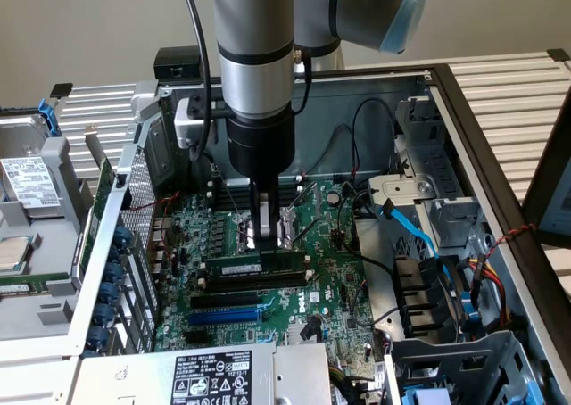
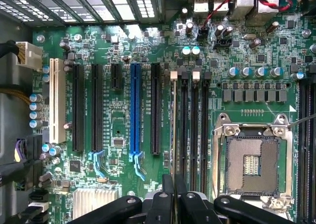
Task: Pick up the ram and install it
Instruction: 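Insert the ram into the slot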
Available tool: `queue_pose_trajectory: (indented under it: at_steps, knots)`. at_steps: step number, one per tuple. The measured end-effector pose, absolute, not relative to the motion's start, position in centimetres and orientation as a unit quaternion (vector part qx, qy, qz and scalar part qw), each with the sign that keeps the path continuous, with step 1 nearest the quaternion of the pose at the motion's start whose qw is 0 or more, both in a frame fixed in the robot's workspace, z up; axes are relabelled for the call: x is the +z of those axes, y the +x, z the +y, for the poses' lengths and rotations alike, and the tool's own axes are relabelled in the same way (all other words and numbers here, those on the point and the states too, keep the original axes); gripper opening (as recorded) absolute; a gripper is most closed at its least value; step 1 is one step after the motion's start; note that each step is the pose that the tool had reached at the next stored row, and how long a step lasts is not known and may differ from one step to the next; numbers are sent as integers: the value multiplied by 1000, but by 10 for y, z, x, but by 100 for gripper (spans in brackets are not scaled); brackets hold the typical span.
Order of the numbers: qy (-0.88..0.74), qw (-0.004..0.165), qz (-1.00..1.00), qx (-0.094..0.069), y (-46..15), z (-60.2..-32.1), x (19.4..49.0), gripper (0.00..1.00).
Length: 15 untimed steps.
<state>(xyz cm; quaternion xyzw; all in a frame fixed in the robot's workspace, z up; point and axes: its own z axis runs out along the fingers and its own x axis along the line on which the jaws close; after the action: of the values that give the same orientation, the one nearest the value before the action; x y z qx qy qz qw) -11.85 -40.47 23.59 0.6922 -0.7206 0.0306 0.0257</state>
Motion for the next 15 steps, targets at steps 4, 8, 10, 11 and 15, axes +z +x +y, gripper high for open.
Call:
queue_pose_trajectory:
  at_steps: [4, 8, 10, 11, 15]
  knots:
    - [692, 24, -721, 32, -120, -405, 235, 13]
    - [690, 23, -722, 33, -121, -405, 234, 13]
    - [689, 22, -723, 34, -121, -405, 234, 13]
    - [689, 22, -724, 34, -121, -405, 234, 13]
    - [688, 20, -725, 36, -122, -405, 233, 13]
